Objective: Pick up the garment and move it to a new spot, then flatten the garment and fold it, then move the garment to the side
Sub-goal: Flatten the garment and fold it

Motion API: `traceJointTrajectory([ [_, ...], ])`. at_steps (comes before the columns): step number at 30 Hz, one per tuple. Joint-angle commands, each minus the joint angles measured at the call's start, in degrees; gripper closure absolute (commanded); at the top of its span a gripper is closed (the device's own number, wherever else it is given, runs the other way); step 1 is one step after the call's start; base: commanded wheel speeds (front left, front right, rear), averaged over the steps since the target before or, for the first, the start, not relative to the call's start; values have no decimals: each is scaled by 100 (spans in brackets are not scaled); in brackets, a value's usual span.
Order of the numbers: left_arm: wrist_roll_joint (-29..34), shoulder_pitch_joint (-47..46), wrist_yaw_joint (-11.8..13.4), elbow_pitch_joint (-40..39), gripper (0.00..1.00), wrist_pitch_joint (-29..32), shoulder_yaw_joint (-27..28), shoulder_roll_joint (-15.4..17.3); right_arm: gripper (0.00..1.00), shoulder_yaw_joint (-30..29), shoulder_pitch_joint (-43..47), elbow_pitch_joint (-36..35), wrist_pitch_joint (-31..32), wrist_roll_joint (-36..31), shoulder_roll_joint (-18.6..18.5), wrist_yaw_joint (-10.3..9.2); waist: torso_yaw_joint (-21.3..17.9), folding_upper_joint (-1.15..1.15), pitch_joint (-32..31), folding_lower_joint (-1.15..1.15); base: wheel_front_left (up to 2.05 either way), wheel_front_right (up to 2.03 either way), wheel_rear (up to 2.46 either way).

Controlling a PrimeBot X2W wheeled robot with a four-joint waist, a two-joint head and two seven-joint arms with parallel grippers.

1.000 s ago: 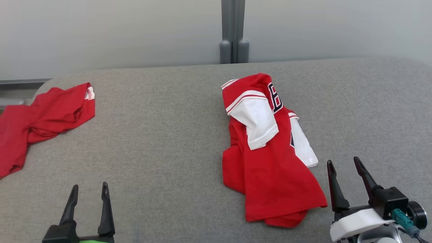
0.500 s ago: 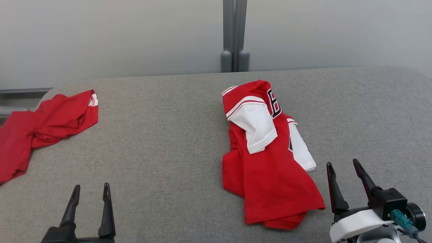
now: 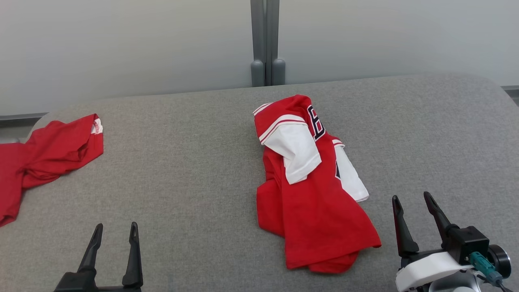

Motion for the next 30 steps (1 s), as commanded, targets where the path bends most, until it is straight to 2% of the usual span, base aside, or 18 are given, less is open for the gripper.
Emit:
traceJointTrajectory([
  [1,46,-47,-27,0,0,-3,18,-18,0,-4,-31,13,-18,42,-13,-8,-14,0,-1,0,0,0,0],
  [8,97,-90,-33,-16,0,-3,24,-27,0,6,-65,-22,-18,45,-13,-8,-50,0,33,0,0,0,0],
  [12,-38,-136,-38,76,0,-3,-207,-49,0,66,-118,-27,-18,42,-13,-7,-136,0,71,0,0,0,0],
  [16,-573,-266,-38,597,0,-3,-1424,-54,0,199,-221,-48,-18,24,-14,-8,-342,0,144,0,0,0,0],
  [18,-1127,-453,-37,923,0,113,-2144,-47,0,256,-274,-65,-18,30,-13,-8,-460,0,178,0,0,0,0],
  [21,-1877,-808,-33,1392,0,497,-2901,-46,0,310,-329,-84,-18,37,-13,-7,-622,0,237,0,0,0,0],
  [27,-2928,-1462,-32,2303,0,1106,-3485,-70,0,388,-410,-121,-18,-5,-12,-8,-932,0,385,0,0,0,0],
  [30,-3197,-1768,-32,2588,0,1164,-3749,-65,0,358,-477,-146,-18,-7,-12,-8,-1046,0,492,0,0,0,0],
])
